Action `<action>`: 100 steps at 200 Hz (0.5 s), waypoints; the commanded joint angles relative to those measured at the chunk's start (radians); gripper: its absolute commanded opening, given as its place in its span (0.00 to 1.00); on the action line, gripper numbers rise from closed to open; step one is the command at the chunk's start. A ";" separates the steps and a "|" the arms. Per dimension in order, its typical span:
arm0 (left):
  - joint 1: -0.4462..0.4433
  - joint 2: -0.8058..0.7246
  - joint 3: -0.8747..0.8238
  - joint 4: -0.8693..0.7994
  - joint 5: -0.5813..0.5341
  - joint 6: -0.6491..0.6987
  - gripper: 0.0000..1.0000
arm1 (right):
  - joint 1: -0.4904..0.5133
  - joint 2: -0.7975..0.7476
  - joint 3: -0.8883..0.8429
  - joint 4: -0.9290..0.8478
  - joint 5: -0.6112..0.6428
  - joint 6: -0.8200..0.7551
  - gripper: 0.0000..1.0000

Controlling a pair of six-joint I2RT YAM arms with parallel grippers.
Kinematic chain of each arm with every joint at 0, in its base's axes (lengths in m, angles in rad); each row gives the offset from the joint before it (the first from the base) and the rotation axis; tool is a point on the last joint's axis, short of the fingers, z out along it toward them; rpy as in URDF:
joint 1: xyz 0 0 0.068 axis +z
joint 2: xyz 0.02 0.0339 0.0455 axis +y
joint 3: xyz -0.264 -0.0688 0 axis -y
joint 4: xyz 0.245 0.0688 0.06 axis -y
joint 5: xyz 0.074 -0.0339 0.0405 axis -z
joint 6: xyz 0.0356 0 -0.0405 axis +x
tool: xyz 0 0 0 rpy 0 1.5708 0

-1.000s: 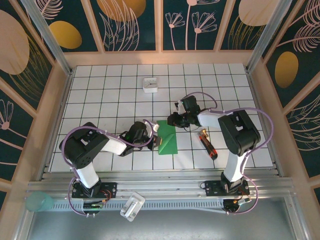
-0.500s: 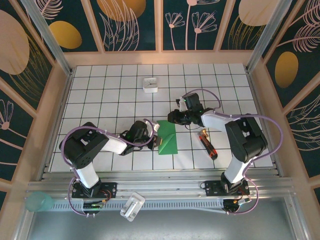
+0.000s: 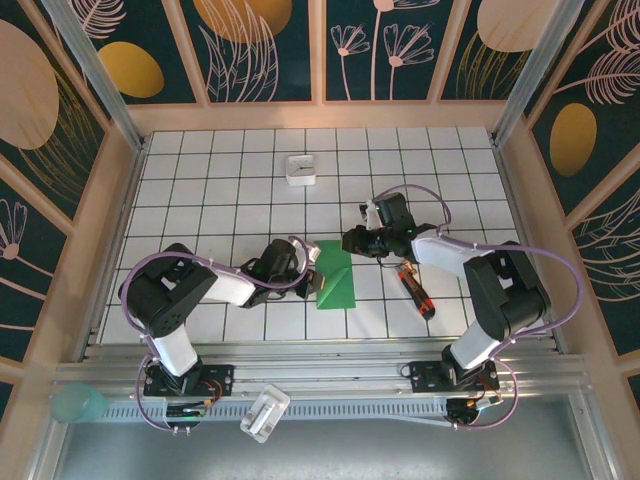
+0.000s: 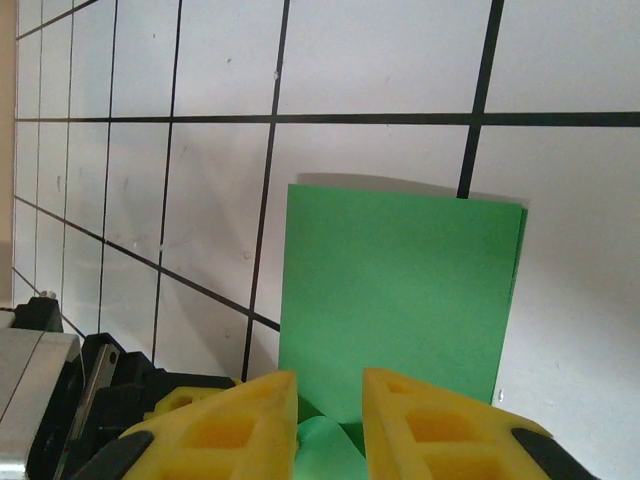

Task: Fold a paper plane with a square sheet of paper (pick it up from the middle)
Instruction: Fold the triangle a second time at the center of the table.

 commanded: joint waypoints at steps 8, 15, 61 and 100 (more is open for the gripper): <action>0.004 0.082 0.025 -0.135 -0.078 0.032 0.00 | -0.006 -0.033 -0.032 -0.009 0.019 0.018 0.24; 0.006 0.083 0.025 -0.139 -0.084 0.032 0.00 | -0.005 -0.041 -0.040 -0.007 0.018 0.022 0.23; 0.007 0.098 0.035 -0.176 -0.103 0.016 0.00 | 0.028 -0.128 -0.117 0.004 0.023 0.085 0.21; 0.005 0.100 0.039 -0.188 -0.108 0.013 0.00 | 0.117 -0.185 -0.210 0.100 0.022 0.221 0.14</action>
